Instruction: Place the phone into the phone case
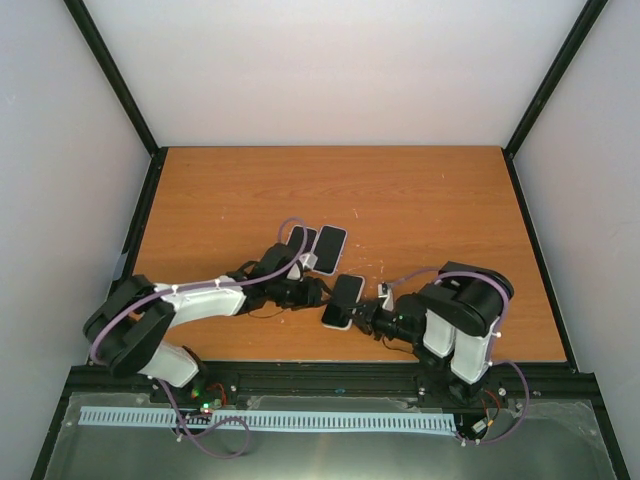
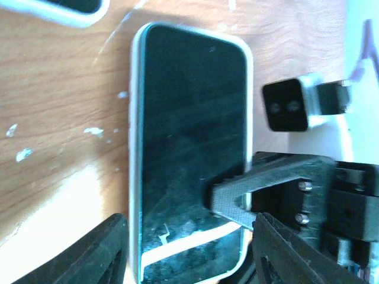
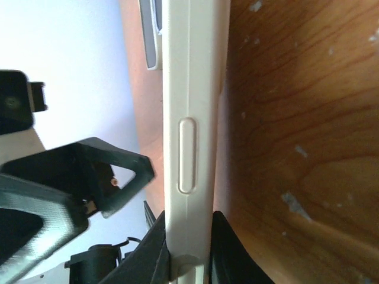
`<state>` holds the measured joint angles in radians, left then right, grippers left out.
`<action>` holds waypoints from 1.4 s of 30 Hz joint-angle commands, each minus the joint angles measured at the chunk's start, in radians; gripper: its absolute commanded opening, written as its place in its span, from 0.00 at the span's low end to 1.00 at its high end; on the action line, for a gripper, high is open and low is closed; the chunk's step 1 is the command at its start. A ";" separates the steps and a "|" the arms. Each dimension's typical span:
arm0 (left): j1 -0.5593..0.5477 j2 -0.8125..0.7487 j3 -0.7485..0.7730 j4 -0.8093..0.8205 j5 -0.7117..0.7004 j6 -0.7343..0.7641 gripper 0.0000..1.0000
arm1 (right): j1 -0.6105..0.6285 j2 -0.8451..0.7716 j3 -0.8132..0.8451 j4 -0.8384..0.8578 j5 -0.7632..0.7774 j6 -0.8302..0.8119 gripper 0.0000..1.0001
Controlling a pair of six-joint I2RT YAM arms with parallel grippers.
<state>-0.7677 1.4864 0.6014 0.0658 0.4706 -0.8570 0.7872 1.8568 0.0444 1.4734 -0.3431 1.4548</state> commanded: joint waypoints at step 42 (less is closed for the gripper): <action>0.370 -0.568 0.088 -0.080 0.436 0.075 0.91 | 0.124 -0.795 0.325 -0.699 -0.105 -0.390 0.15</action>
<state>-0.4030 0.9367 0.6800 -0.0734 0.8753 -0.7528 0.8906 1.0882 0.3439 0.6872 -0.4522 1.0657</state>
